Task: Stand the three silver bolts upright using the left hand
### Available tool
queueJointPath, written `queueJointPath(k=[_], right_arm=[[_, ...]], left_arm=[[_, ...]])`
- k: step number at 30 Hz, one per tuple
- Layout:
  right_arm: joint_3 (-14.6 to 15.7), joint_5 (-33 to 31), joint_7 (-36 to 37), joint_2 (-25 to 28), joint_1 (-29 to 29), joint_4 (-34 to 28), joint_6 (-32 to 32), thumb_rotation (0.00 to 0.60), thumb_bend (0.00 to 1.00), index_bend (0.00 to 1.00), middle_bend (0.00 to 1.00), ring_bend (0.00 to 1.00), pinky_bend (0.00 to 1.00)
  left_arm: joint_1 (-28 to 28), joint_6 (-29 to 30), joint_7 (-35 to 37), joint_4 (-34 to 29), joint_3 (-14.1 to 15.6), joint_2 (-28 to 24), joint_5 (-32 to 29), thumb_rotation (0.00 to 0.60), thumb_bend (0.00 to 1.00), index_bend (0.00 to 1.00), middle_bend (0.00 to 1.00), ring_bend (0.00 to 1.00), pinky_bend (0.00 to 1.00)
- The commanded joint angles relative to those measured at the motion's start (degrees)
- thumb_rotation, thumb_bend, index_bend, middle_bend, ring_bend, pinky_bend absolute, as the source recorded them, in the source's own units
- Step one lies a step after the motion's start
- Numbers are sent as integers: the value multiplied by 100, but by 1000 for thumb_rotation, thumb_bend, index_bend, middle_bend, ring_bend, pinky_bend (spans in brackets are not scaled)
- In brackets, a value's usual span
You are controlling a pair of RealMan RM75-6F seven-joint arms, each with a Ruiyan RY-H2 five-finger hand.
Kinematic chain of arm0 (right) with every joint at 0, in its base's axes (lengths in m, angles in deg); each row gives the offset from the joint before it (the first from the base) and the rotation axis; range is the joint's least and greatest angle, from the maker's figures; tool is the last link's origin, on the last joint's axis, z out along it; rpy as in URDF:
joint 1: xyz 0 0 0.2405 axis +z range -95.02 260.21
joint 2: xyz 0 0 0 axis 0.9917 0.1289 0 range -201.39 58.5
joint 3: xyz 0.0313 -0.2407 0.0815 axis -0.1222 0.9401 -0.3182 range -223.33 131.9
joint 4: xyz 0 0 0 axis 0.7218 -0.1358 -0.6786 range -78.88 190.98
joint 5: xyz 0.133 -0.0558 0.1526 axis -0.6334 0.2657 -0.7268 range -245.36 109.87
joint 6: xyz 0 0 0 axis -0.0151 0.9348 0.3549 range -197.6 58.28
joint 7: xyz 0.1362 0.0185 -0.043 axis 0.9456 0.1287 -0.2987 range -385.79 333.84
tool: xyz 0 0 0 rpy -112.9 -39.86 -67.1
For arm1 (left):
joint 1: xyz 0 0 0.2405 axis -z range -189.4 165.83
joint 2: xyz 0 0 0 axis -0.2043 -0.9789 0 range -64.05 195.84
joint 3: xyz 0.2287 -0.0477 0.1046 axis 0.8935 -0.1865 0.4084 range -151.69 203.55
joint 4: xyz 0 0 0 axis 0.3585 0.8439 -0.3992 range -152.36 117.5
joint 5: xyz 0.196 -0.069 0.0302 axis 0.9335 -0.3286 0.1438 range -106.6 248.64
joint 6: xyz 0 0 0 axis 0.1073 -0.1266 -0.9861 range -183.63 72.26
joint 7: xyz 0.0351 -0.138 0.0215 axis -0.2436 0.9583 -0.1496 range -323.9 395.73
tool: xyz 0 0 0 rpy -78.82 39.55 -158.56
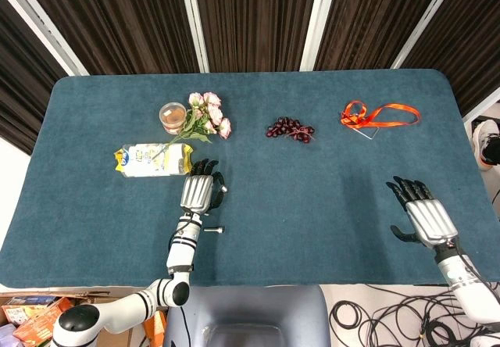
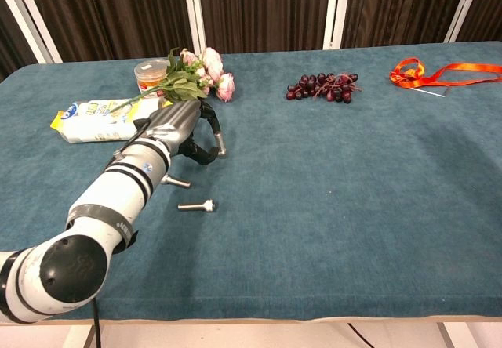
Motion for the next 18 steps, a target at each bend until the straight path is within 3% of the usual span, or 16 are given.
queueJointPath(k=[1, 10, 18], right_arm=[[7, -1, 17, 4, -3, 19, 12, 600, 236, 0, 0, 0, 0], [1, -7, 78, 40, -32, 41, -18, 600, 236, 0, 0, 0, 0], [52, 180, 158, 95, -160, 13, -281, 600, 236, 0, 0, 0, 0]], left_arm=[[23, -20, 23, 37, -10, 23, -9, 600, 380, 487, 166, 80, 105], [-1, 48, 290, -117, 81, -33, 169, 600, 365, 400, 162, 80, 100], [-712, 655, 326, -1756, 881, -1020, 892, 600, 362, 364, 148, 66, 90]])
